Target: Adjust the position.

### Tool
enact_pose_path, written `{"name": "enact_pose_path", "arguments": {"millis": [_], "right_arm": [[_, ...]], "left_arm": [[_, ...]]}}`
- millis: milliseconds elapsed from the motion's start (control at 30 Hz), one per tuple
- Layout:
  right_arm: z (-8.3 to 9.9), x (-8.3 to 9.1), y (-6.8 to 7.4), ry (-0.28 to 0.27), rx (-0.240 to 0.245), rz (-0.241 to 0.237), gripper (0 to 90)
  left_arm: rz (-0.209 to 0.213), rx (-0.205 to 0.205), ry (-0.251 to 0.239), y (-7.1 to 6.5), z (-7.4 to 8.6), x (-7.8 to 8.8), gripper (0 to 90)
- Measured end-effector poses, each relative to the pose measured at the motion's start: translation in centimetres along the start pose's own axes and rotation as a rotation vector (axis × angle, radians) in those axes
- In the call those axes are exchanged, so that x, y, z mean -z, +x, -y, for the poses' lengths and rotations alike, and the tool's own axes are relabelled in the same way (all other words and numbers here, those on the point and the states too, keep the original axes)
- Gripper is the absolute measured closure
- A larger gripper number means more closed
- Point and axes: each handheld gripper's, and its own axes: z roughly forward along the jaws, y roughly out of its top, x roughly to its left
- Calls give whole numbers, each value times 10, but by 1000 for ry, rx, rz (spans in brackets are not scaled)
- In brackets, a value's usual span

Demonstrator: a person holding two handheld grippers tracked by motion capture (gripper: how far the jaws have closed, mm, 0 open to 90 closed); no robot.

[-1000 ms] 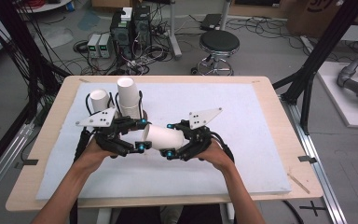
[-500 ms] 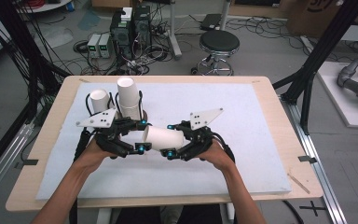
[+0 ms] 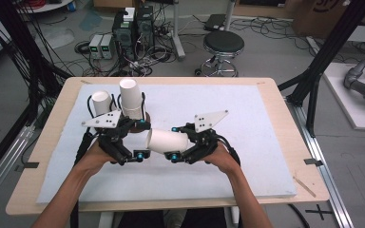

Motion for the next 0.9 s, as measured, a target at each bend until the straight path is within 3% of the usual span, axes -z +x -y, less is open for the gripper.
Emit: {"name": "enact_pose_path", "arguments": {"millis": [267,333,400,433,467,500,533,667,733,767,800,833,900], "right_arm": [[-2,5,-2,56,-11,16,282],[-3,6,-2,64,-9,21,281],[-7,7,-2,113,1,28,281],[-7,7,-2,113,1,28,281],[-9,7,-2,150,12,24,281],[-9,7,-2,150,12,24,281],[-12,7,-2,203,33,34,281],[-16,5,-1,259,48,36,281],[-20,2,0,326,67,46,281],[-20,2,0,326,67,46,281],[-23,-1,1,363,77,49,281],[-23,-1,1,363,77,49,281],[-26,-3,1,394,86,47,281]], "left_arm": [[-37,-26,122,-6,-9,11,17],[-59,-31,179,-5,-11,14,17],[-85,-9,255,-3,-13,17,17],[-85,-9,255,-3,-13,17,17],[-88,5,313,-2,-15,17,17],[-88,5,313,-2,-15,17,17],[-91,0,349,-2,-16,17,17],[-88,-4,467,-4,-21,13,17],[-88,-18,519,-5,-24,11,17],[-89,-12,542,-5,-26,10,17],[-85,-19,582,-6,-29,7,17],[-85,-19,582,-6,-29,7,17],[-85,-25,636,-7,-31,4,17]]}}
